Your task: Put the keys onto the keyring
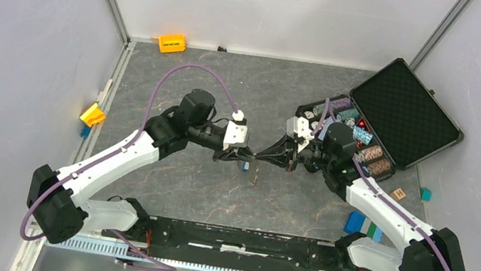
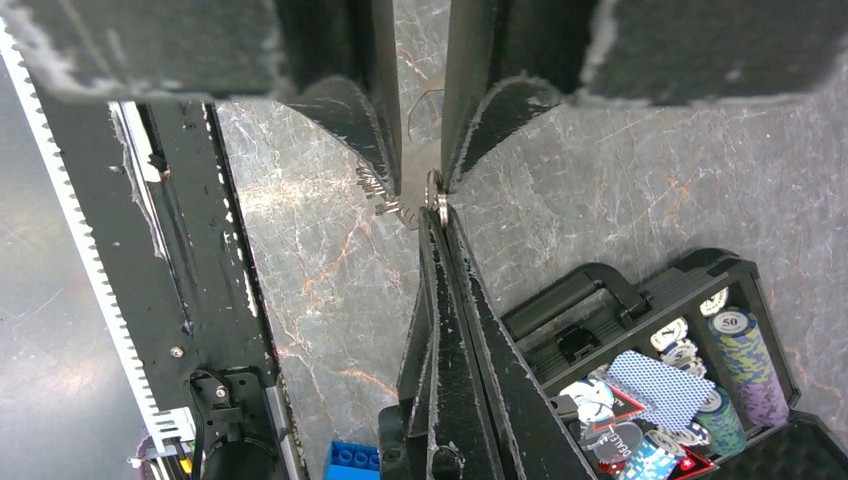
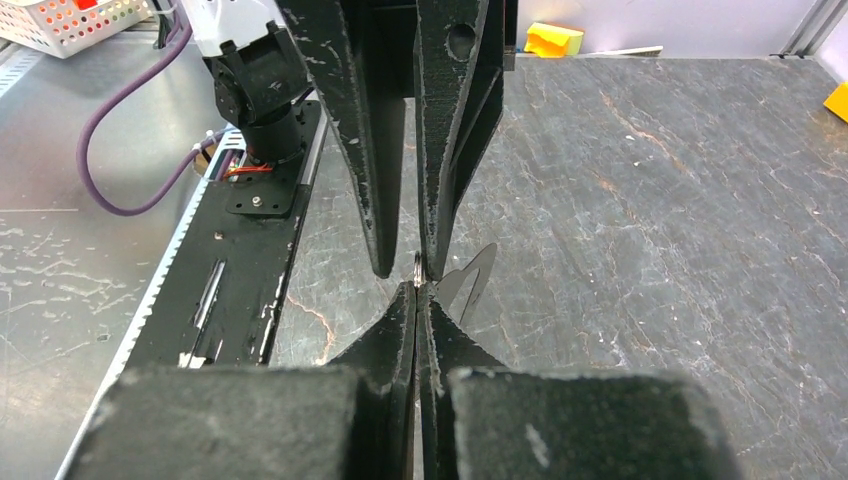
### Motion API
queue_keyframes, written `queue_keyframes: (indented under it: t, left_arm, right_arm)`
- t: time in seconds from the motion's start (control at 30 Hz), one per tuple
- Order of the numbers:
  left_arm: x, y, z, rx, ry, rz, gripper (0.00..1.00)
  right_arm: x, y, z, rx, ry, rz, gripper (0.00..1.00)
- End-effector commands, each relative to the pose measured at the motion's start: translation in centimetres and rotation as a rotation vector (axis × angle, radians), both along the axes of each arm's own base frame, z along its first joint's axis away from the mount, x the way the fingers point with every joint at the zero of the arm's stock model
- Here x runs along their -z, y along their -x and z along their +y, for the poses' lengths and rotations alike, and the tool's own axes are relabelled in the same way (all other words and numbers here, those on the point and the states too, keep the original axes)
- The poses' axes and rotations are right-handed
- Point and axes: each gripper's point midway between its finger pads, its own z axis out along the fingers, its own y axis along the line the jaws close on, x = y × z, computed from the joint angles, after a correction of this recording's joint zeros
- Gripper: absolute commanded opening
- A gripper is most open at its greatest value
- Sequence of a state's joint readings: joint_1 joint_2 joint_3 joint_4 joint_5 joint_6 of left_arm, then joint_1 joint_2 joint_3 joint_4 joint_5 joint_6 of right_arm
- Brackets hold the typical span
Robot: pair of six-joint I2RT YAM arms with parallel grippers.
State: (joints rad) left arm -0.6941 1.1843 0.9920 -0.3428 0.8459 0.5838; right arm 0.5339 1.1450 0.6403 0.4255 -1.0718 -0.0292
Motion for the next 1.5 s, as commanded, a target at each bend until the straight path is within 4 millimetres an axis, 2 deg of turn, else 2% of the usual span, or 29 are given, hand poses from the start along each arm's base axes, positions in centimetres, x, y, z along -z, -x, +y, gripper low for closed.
queue_keyframes:
  t: [0.0, 0.1, 0.3, 0.43, 0.7, 0.77, 0.83, 0.93, 1.0, 1.13, 1.47]
  left_arm:
    - [-1.9, 0.0, -0.5, 0.059, 0.035, -0.059, 0.24]
    - [-2.0, -0.1, -0.6, 0.054, 0.033, -0.055, 0.16]
    - [-2.0, -0.8, -1.0, 0.033, 0.023, -0.019, 0.1]
    - [-1.7, -1.2, -1.3, 0.016, 0.017, -0.001, 0.02]
    - [-2.8, -5.0, -1.2, -0.271, 0.11, 0.026, 0.02]
    - [-3.2, -5.2, -1.2, -0.307, 0.128, 0.054, 0.02]
    - [-3.5, -5.5, -1.2, -0.332, 0.141, 0.069, 0.02]
    - [-3.6, -5.9, -0.9, -0.373, 0.152, 0.066, 0.02]
    - [-3.4, -6.4, -0.6, -0.405, 0.139, 0.061, 0.02]
    - [-3.4, -6.5, 0.0, -0.436, 0.122, 0.059, 0.02]
    - [-4.1, -5.0, -0.5, -0.383, 0.159, 0.131, 0.02]
  right_arm:
    - [-1.6, -0.4, -0.1, 0.023, -0.028, -0.082, 0.0]
    - [-1.5, -0.4, -0.2, 0.027, -0.025, -0.083, 0.0]
    - [-1.2, -0.5, -0.2, 0.033, -0.018, -0.078, 0.0]
    - [-1.3, -0.6, -0.3, 0.044, -0.019, -0.082, 0.0]
    - [-1.2, -1.7, -0.8, 0.126, -0.001, -0.107, 0.0]
    - [-1.2, -2.0, -0.8, 0.148, 0.005, -0.106, 0.07]
    - [-1.1, -2.5, -0.9, 0.17, 0.015, -0.104, 0.23]
    - [-1.1, -2.8, -1.3, 0.193, 0.023, -0.115, 0.41]
    - [-1.2, -3.0, -1.5, 0.212, 0.023, -0.129, 0.5]
    - [-1.0, -3.3, -1.8, 0.234, 0.029, -0.132, 0.56]
    - [0.8, -5.1, -1.4, 0.276, 0.071, -0.08, 0.59]
